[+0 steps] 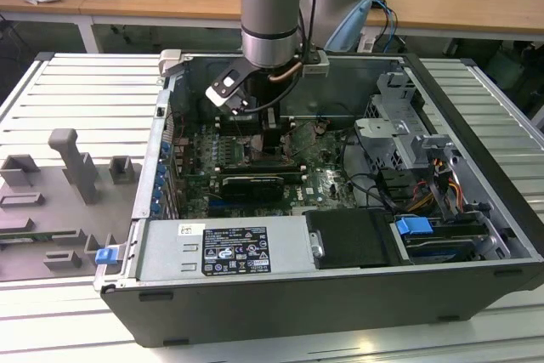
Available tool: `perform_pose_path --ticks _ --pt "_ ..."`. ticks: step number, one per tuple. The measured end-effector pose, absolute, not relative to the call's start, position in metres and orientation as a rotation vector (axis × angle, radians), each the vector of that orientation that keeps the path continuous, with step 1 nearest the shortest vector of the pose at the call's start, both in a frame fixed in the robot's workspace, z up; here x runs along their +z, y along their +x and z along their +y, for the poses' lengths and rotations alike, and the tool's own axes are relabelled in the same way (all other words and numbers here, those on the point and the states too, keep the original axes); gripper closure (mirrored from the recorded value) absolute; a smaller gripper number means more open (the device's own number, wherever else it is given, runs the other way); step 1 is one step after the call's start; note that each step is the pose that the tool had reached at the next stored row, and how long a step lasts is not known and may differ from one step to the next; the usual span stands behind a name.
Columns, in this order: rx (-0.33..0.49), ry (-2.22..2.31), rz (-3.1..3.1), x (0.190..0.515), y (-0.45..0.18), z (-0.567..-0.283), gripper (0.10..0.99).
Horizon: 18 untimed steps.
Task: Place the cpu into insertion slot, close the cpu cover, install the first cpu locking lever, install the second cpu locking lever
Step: 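Place the cpu into insertion slot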
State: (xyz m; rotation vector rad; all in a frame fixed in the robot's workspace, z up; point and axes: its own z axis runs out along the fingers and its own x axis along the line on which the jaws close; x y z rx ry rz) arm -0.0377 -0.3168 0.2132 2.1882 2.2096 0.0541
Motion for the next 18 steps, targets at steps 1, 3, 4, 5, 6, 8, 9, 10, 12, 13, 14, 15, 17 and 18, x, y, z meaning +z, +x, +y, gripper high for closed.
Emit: perform_pose_path --ticks 1,3,4,5,6,8,9,10,12,13,14,15,17,18 --pt "0.053 2.191 2.207 0.212 -0.038 -0.317 0.545" --pt "0.052 2.213 2.185 0.211 -0.038 -0.317 0.545" --pt "0.052 2.215 2.183 0.21 -0.038 -0.317 0.545" --pt "0.051 2.216 2.183 0.21 -0.038 -0.317 0.545" --pt "0.05 2.216 2.183 0.209 -0.038 -0.317 0.545" --pt "0.049 2.217 2.184 0.207 -0.038 -0.317 0.545" --pt "0.047 2.217 2.185 0.206 -0.037 -0.316 0.545" --pt "0.046 2.22 2.184 0.205 -0.036 -0.316 0.545" --pt "0.042 2.222 2.185 0.202 -0.035 -0.316 0.545" --pt "0.041 2.223 2.185 0.2 -0.035 -0.315 0.545" --pt "0.04 2.224 2.185 0.199 -0.034 -0.315 0.545" --pt "0.04 2.224 2.184 0.199 -0.034 -0.315 0.545" --pt "0.04 2.224 2.184 0.199 -0.034 -0.315 0.545" --pt "0.04 2.224 2.184 0.199 -0.034 -0.315 0.545"
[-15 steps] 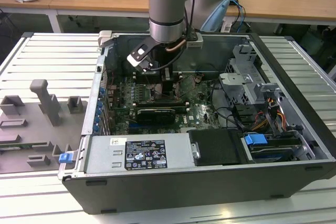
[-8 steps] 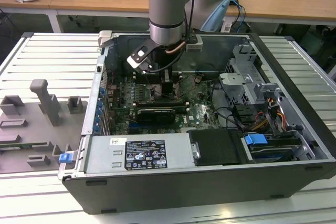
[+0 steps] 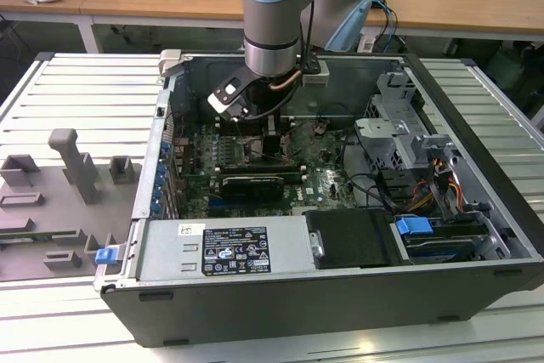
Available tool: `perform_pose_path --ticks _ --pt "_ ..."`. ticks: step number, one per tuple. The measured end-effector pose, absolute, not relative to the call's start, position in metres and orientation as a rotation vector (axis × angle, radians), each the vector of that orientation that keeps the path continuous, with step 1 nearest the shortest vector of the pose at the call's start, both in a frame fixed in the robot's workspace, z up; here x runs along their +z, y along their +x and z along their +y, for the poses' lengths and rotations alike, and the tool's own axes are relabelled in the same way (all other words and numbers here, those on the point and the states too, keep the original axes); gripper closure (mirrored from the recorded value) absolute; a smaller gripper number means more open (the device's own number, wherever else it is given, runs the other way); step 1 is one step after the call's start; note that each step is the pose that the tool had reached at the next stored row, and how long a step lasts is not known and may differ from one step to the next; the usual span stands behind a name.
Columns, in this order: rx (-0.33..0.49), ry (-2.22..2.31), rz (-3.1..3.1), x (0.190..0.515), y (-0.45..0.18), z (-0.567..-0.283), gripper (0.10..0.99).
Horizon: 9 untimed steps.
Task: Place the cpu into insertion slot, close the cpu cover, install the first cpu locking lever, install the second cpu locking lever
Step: 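Place the cpu into insertion slot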
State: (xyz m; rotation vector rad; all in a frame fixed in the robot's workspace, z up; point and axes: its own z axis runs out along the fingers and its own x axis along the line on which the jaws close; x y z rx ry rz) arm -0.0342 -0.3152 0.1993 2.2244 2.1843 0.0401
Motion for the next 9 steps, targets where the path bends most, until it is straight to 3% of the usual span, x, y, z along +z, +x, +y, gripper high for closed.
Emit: perform_pose_path --ticks 7,9 --pt "0.04 2.224 2.184 0.1992 -0.0341 -0.3152 0.545" --pt "0.04 2.224 2.184 0.1991 -0.0341 -0.3152 0.471"
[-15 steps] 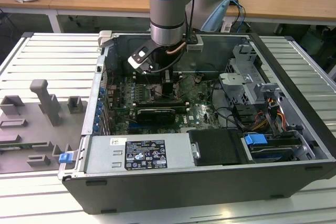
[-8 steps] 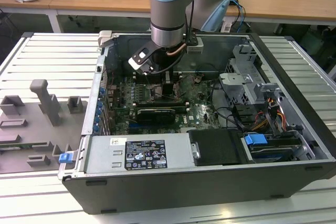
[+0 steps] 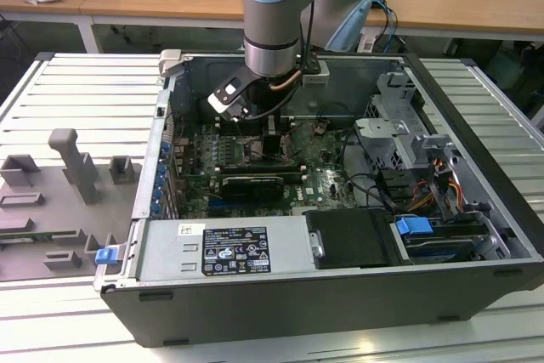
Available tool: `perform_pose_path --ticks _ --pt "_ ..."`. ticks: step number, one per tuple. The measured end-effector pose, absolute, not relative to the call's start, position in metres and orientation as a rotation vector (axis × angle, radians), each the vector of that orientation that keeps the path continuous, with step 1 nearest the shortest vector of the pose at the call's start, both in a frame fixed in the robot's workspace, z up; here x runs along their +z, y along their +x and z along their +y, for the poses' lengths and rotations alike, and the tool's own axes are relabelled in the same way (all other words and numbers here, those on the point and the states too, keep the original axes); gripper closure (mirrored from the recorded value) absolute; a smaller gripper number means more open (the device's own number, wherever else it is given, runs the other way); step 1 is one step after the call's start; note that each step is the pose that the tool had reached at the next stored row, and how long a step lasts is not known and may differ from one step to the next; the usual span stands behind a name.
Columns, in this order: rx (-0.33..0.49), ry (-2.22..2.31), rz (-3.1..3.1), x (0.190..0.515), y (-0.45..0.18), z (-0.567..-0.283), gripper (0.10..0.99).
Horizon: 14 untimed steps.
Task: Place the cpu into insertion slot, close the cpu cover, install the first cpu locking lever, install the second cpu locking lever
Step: 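Place the cpu into insertion slot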
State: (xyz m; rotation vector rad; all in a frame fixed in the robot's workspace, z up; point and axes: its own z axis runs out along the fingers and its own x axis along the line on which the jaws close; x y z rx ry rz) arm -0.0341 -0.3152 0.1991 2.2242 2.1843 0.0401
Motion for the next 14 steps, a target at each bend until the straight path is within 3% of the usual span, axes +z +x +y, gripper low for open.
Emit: perform_pose_path --ticks 14 --pt "0.04 2.244 2.165 0.2006 -0.0342 -0.3135 0.471"
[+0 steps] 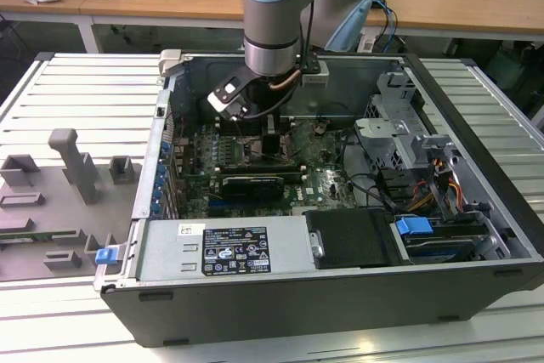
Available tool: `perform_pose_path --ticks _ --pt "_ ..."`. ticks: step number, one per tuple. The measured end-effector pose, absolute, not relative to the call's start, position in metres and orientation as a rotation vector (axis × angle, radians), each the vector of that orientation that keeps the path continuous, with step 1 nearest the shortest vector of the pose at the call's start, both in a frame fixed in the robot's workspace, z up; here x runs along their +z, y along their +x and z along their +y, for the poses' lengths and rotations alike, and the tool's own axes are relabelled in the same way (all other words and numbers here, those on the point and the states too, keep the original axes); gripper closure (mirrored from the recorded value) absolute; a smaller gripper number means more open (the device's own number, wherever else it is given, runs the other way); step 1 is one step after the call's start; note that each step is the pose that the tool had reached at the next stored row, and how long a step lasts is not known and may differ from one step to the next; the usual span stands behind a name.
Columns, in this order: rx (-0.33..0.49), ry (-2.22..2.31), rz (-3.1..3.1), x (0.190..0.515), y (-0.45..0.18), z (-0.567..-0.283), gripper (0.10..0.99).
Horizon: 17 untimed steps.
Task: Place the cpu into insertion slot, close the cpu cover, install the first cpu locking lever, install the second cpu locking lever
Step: 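Place the cpu into insertion slot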
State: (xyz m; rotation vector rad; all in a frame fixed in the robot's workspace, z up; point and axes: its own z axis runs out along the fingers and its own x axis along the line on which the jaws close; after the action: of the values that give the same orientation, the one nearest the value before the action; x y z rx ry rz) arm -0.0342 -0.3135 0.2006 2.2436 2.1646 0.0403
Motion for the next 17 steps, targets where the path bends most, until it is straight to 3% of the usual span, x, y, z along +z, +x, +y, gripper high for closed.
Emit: perform_pose_path --ticks 10,12,13,15,16,17 --pt "0.039 2.239 2.171 0.2119 -0.0343 -0.3135 0.471" --pt "0.037 2.224 2.188 0.212 -0.0341 -0.3139 0.616" --pt "0.037 2.219 2.193 0.212 -0.034 -0.3142 0.616" --pt "0.037 2.205 2.208 0.212 -0.034 -0.3151 0.733" --pt "0.038 2.202 2.211 0.212 -0.034 -0.3153 0.855" --pt "0.037 2.2 2.212 0.212 -0.034 -0.3154 0.914"
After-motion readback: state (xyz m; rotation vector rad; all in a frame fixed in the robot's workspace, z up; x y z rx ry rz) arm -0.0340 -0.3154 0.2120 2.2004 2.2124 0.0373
